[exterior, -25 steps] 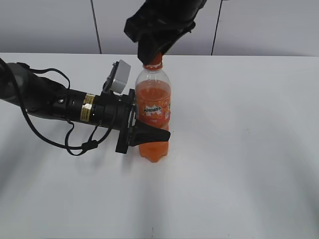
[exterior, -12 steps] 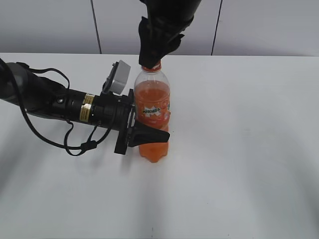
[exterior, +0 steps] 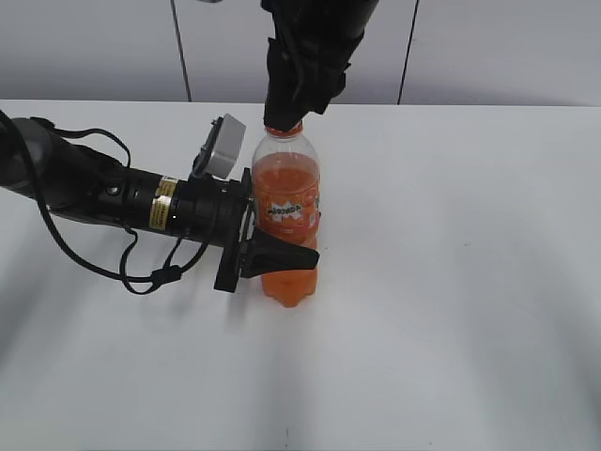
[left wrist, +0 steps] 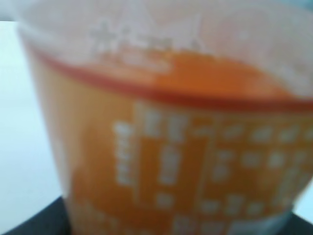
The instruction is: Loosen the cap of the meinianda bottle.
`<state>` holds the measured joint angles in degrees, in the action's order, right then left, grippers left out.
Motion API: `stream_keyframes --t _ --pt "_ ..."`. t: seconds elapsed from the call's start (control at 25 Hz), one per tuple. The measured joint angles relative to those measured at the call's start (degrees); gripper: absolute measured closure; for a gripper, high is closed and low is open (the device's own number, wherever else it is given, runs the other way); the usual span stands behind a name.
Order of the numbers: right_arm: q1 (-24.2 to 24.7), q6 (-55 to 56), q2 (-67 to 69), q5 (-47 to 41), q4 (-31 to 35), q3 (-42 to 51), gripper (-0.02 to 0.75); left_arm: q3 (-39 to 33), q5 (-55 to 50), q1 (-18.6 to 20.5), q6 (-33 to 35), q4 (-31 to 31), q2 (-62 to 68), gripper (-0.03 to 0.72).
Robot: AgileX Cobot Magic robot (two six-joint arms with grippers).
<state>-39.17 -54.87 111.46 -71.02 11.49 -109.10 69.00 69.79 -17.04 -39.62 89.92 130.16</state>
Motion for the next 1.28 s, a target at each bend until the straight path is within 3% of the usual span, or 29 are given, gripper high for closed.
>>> stream_keyframes --t 1.28 --pt "0.0 -0.2 -0.4 -0.5 0.5 -0.1 0.467 0.0 0.6 -0.1 -0.1 0.7 0.0 0.276"
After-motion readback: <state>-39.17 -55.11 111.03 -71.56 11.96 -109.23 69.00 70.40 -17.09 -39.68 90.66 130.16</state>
